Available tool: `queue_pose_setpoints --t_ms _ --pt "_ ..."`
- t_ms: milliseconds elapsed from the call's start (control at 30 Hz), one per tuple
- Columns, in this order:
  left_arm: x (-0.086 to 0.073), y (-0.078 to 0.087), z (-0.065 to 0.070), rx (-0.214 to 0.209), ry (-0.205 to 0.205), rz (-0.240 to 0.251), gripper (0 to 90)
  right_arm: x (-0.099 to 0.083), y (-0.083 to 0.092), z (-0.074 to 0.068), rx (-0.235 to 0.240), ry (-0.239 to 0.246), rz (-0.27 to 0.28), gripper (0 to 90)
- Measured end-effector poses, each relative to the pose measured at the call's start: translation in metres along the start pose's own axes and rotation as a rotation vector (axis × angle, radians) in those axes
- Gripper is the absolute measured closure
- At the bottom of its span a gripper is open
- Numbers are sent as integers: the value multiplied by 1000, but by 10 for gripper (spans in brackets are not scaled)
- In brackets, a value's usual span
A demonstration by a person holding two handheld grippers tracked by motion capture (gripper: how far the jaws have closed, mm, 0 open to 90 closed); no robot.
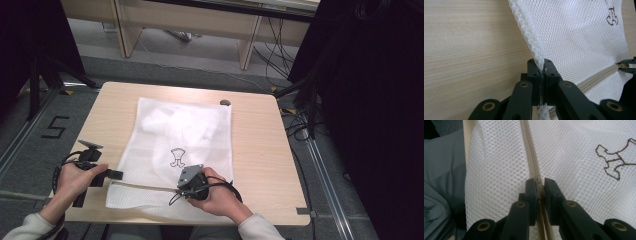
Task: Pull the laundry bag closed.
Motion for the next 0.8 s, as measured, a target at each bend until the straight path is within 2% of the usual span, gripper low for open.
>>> queue_pose_setpoints --t_ms 100,133,267,400,433,467,500,533,600,800 --pt "0 1 -1 1 -6 -8 851 0 1 -1 -1 -8 -4 825" --pt "0 1 -1 3 -7 -7 851 0 2 -2 20 -16 -4 825" --pt "0 0 0 0 1 0 851 -2 3 0 6 -2 -3 825" --pt "0 0 -1 3 -1 -1 851 -5 5 0 1 -19 -2 825" --pt "0 0 0 0 3 1 851 -5 6 1 1 -7 -2 825" --pt "0 0 0 2 3 2 851 -6 6 0 21 2 -1 825" --pt "0 0 0 0 2 1 851 -6 7 -1 5 -23 -7 825" --pt "0 0 0 2 2 1 851 -7 7 2 -5 -6 0 824" --pt "0 1 -1 3 -6 -7 852 -8 8 1 2 -12 -2 825" --pt "0 0 -1 2 3 0 851 -11 11 1 -5 -21 -3 825"
Point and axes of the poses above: each handheld gripper's, and its own axes: y roughly backward along the jaws, x roughly out of its top, z roughly to its right, the point moved 5 cm from there along -y, roughly forward along the jaws, and after that the axes turned 14 degrees about y, right-handed, at the moved point
